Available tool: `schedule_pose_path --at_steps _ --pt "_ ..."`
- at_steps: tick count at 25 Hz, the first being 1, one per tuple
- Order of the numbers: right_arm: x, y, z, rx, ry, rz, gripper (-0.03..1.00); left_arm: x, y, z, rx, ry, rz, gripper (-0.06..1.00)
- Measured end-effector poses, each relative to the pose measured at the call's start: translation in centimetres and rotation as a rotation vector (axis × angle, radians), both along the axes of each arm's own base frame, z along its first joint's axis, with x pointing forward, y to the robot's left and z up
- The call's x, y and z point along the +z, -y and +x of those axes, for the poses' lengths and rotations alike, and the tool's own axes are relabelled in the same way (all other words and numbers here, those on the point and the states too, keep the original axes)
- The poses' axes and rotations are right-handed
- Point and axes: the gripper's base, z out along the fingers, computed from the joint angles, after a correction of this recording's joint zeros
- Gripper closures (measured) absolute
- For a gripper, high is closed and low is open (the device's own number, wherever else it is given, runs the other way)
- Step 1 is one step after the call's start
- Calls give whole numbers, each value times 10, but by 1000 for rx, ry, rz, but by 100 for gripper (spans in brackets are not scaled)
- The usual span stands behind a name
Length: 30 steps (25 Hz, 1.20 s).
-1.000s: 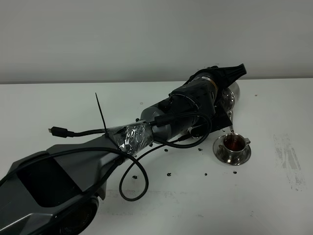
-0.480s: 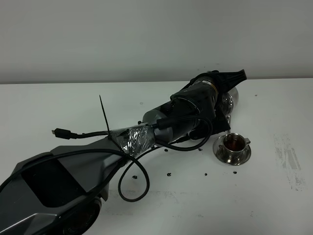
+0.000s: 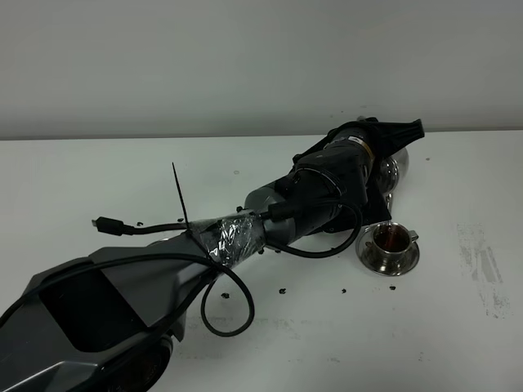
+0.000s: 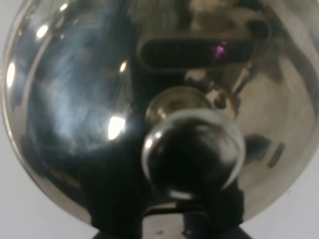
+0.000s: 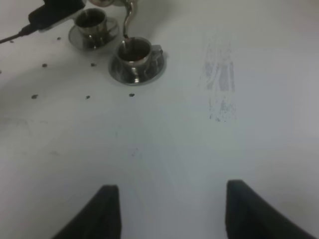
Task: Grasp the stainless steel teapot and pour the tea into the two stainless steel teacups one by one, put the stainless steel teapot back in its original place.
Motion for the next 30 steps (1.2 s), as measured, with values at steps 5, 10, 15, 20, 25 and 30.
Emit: schedule_pose_path --at_steps 5,10,15,20,25,30 --pt "0 0 0 0 0 0 50 0 1 -1 -2 2 2 77" --pt "0 0 0 0 0 0 50 0 3 -3 2 -5 -14 77" --pt "0 0 0 0 0 0 50 -1 -1 -3 64 -49 -46 77" --pt "0 0 0 0 0 0 50 11 -10 -4 148 -96 -79 77" --pt "0 0 0 0 0 0 50 22 -23 -4 258 -197 -168 77" --pt "0 0 0 0 0 0 50 48 -40 -8 370 -306 -277 77"
